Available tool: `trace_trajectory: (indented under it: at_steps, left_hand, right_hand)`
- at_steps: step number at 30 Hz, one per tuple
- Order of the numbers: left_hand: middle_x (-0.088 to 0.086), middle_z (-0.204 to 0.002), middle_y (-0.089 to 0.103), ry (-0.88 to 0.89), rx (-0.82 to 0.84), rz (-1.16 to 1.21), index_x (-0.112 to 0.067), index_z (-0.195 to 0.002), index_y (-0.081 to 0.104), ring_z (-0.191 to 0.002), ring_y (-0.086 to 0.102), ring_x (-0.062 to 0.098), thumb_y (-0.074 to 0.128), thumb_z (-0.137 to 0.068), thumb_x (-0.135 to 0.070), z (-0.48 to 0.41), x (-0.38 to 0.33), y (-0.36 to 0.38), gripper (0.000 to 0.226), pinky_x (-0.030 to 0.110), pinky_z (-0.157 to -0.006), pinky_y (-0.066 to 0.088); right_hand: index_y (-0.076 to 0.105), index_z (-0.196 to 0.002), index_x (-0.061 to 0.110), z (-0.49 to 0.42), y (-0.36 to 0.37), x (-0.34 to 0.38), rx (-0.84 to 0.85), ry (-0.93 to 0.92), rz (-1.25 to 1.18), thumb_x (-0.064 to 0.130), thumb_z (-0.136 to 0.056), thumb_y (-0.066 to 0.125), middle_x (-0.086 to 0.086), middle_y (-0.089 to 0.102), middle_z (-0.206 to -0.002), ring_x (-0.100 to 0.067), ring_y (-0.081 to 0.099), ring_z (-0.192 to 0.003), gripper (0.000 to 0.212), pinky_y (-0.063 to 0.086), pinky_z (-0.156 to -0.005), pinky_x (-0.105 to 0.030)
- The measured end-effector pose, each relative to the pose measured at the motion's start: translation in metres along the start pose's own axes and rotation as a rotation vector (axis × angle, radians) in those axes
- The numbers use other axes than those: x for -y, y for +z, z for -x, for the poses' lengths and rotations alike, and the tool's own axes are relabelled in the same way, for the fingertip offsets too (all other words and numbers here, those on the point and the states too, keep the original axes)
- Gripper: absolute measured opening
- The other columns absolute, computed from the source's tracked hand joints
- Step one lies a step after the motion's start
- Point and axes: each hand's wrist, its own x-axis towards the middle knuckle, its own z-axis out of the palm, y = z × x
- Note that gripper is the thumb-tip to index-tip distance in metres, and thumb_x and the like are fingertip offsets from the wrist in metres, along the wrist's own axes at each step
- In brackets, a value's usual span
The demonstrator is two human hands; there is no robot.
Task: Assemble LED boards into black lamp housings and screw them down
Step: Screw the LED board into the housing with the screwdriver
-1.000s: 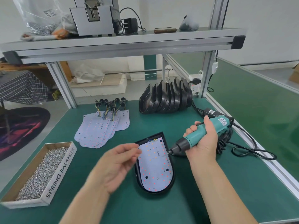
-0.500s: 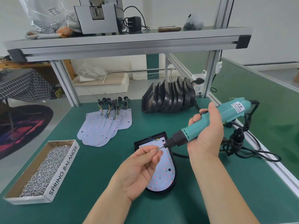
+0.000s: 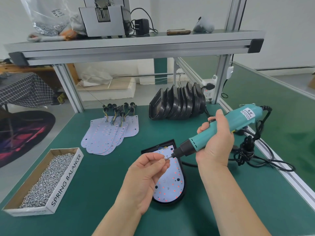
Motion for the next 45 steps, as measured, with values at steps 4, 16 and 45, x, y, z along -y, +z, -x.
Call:
trace_trajectory:
  at_steps: [4,16,45]
  left_hand:
    - [0.008,-0.079,0.075,0.318,-0.077,-0.447,-0.021,-0.078,0.076,-0.075,0.072,0.019,0.069,-0.087,0.006,0.003,0.008,-0.001,0.028,0.018,-0.071,0.054]
    - [-0.001,-0.107,0.066,0.033,-0.353,-1.061,-0.014,-0.133,0.042,-0.1,0.065,0.021,0.075,-0.08,-0.055,-0.04,-0.001,-0.041,0.074,0.041,-0.09,0.054]
    - [-0.003,-0.103,0.076,-0.139,-0.07,-0.733,-0.018,-0.107,0.064,-0.098,0.072,0.018,0.076,-0.054,-0.022,-0.071,0.033,-0.014,0.055,0.042,-0.094,0.056]
  right_hand:
    - [0.052,-0.075,0.015,0.0,0.001,-0.005,-0.016,0.002,0.041,0.025,-0.092,0.068,0.007,0.052,-0.058,-0.01,0.049,-0.048,0.025,0.044,-0.048,-0.02]
    - [0.052,-0.077,0.015,-0.01,0.005,-0.007,-0.021,-0.04,0.062,0.022,-0.091,0.07,0.008,0.055,-0.058,-0.011,0.048,-0.044,0.024,0.043,-0.047,-0.021]
    - [0.046,-0.069,-0.006,-0.011,0.029,-0.068,0.408,-0.355,0.552,0.03,-0.084,0.07,-0.01,0.049,-0.051,-0.032,0.048,-0.049,0.046,0.045,-0.053,-0.043]
